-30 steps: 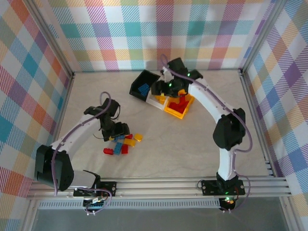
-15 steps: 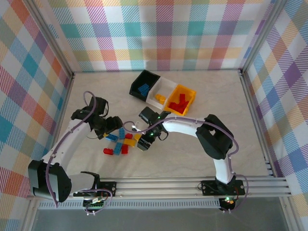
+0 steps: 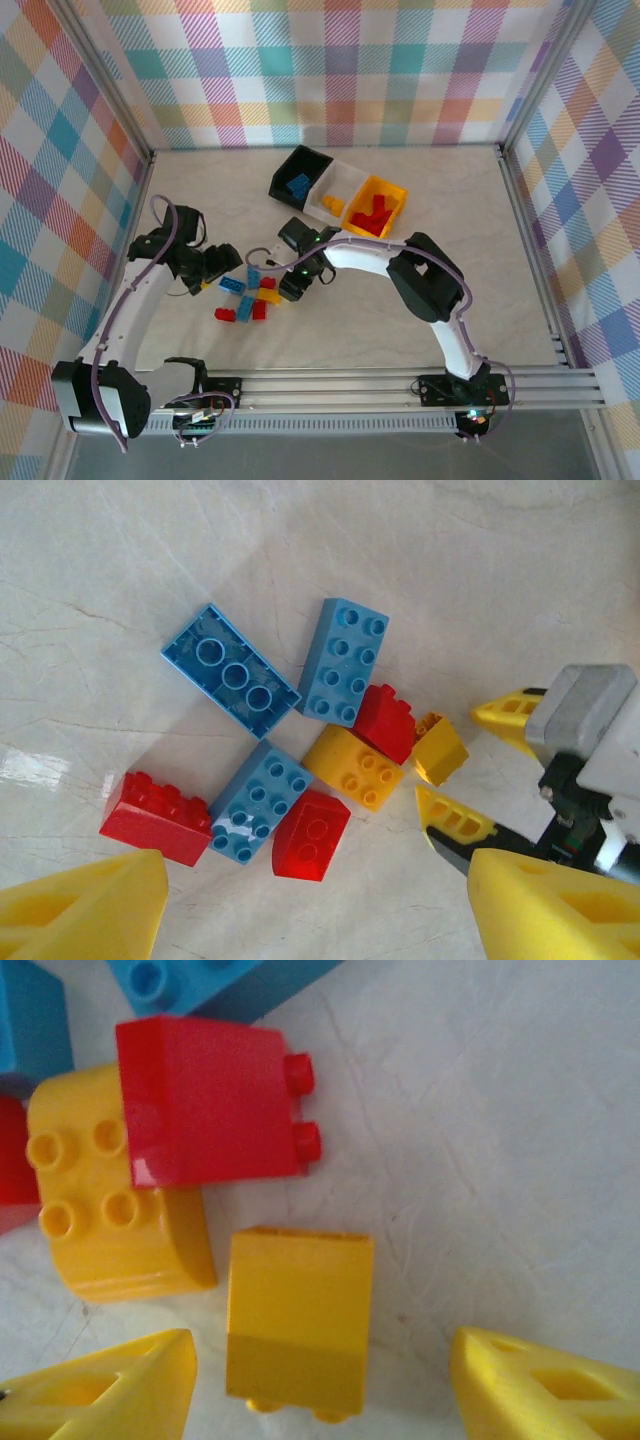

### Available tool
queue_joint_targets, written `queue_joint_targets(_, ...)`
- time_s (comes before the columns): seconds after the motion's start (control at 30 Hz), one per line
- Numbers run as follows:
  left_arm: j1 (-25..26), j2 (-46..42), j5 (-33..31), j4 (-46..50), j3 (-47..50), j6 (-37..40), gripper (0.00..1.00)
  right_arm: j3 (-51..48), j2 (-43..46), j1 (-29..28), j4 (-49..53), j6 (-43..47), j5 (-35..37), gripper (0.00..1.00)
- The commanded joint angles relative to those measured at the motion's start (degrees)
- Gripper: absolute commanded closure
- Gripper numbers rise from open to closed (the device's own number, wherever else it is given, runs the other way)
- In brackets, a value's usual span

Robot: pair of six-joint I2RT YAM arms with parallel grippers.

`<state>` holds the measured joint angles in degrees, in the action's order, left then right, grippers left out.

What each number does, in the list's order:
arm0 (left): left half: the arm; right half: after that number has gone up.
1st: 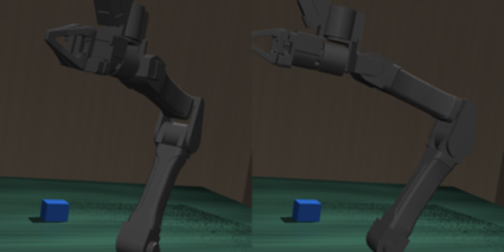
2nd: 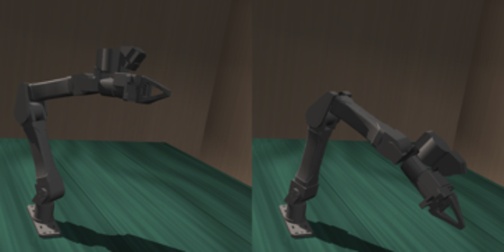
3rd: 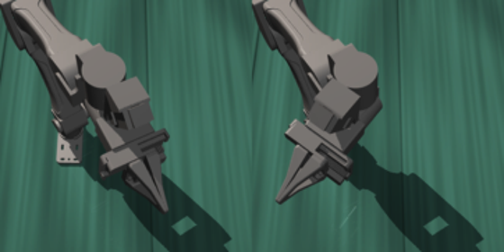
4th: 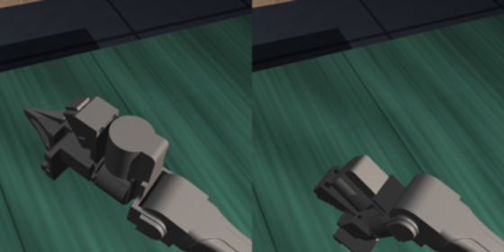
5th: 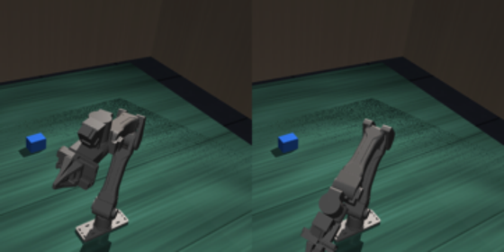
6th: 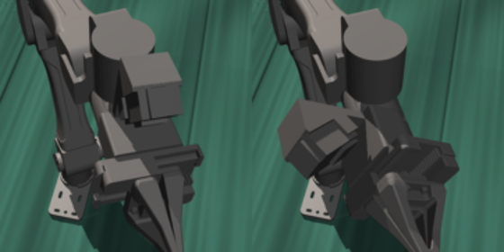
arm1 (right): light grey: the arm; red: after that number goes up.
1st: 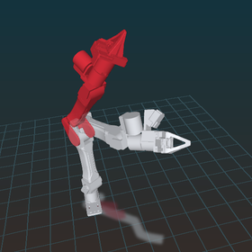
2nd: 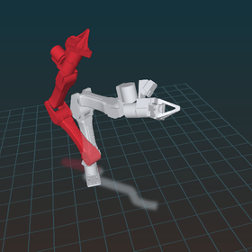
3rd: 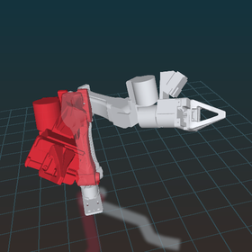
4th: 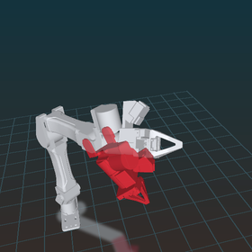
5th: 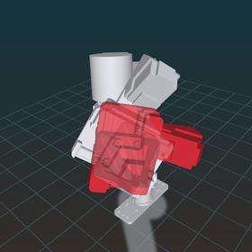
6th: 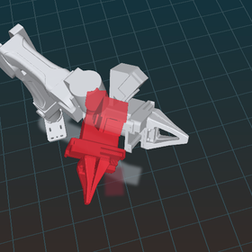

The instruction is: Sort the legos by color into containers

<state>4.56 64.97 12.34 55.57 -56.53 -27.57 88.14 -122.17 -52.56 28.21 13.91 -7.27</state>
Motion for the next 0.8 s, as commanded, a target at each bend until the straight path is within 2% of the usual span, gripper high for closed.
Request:
queue_joint_targets(0.0, -1.0, -0.5, 1.6, 1.9, 0.6, 1.6, 0.21, 3.3, -3.5, -0.4, 2.3, -1.5, 2.4, 0.36)
queue_joint_targets(0.27, -1.0, 0.6, 2.0, 2.4, -0.2, 2.3, 0.21, 4.6, -4.8, -0.4, 1.8, -3.3, 5.5, 0.48)
queue_joint_targets(0.4, -1.0, 0.9, 2.4, 2.0, 0.0, 2.0, 0.2, 2.9, -3.6, -0.2, 1.2, -3.6, 7.6, 0.61)
queue_joint_targets(0.5, -0.9, 1.2, 2.3, 1.9, 0.1, 1.9, 0.2, 2.2, -2.3, -0.2, 0.4, -3.9, 8.9, 0.62)
queue_joint_targets(0.6, -0.9, 1.5, 2.3, 1.6, 0.0, 1.8, 0.2, 2.5, -0.6, 0.4, -0.3, -5.6, 9.2, 0.66)
queue_joint_targets(0.77, -0.9, 2.5, 2.8, 1.1, -0.7, 1.6, 0.2, 4.8, 2.2, 3.1, -0.2, -10.8, 8.2, 0.66)
